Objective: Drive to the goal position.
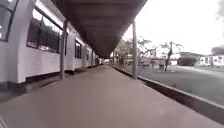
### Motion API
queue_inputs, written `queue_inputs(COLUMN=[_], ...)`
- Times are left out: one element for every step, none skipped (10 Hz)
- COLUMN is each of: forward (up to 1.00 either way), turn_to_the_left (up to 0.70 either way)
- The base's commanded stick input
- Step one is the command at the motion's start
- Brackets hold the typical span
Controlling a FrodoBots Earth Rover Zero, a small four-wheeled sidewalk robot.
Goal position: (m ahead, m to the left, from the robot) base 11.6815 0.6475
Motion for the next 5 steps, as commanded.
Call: queue_inputs(forward=[0.7,0.7,0.7,0.7,0.7], turn_to_the_left=[0.0,0.0,0.0,0.0,0.0])
